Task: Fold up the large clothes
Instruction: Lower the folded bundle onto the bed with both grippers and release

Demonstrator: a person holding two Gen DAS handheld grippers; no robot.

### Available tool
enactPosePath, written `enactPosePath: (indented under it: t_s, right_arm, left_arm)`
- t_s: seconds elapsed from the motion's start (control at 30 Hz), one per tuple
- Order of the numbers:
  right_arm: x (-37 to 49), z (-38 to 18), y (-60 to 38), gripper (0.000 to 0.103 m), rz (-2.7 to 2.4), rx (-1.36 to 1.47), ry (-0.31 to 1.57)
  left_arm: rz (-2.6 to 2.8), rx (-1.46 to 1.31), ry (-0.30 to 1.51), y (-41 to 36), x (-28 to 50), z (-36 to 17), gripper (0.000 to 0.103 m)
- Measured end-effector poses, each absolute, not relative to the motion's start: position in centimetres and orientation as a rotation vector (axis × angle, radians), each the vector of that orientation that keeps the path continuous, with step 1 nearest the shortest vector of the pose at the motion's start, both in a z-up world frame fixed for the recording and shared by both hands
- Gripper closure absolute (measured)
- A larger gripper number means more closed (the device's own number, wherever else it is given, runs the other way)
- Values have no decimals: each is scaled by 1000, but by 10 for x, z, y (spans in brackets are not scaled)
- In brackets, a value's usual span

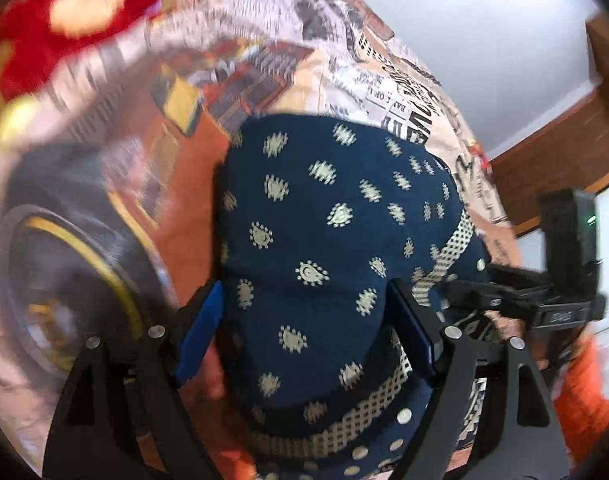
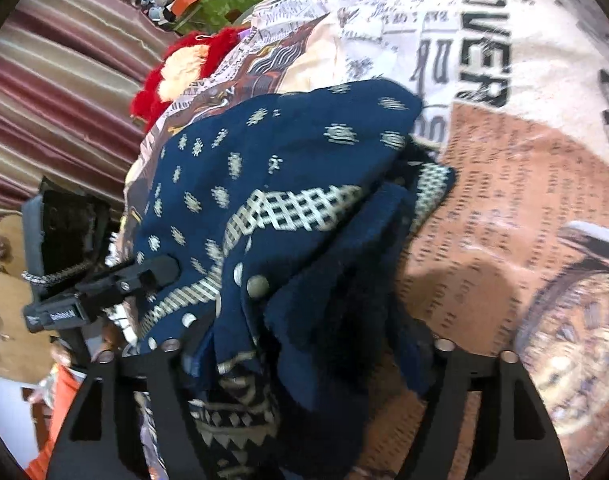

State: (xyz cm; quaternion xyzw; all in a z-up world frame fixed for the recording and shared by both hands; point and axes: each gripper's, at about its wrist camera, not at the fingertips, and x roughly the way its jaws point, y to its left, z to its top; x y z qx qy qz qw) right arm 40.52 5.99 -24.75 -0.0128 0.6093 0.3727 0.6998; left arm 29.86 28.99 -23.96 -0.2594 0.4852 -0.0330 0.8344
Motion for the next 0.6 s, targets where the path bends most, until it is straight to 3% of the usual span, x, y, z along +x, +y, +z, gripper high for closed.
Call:
enactPosePath:
  t_s: [0.17,0.4,0.6]
  right_arm:
    - [391,-215,45,28,817,-134,1257]
    - [332,-159,44,27,895,-343,953]
    - [298,-189,61,22,897,-565,910]
  left_arm:
    - [41,-358,985,272,281,-203,22]
    - [104,-153,862,234,252,-171,22]
    - [92,-99,927,204,252,-200,22]
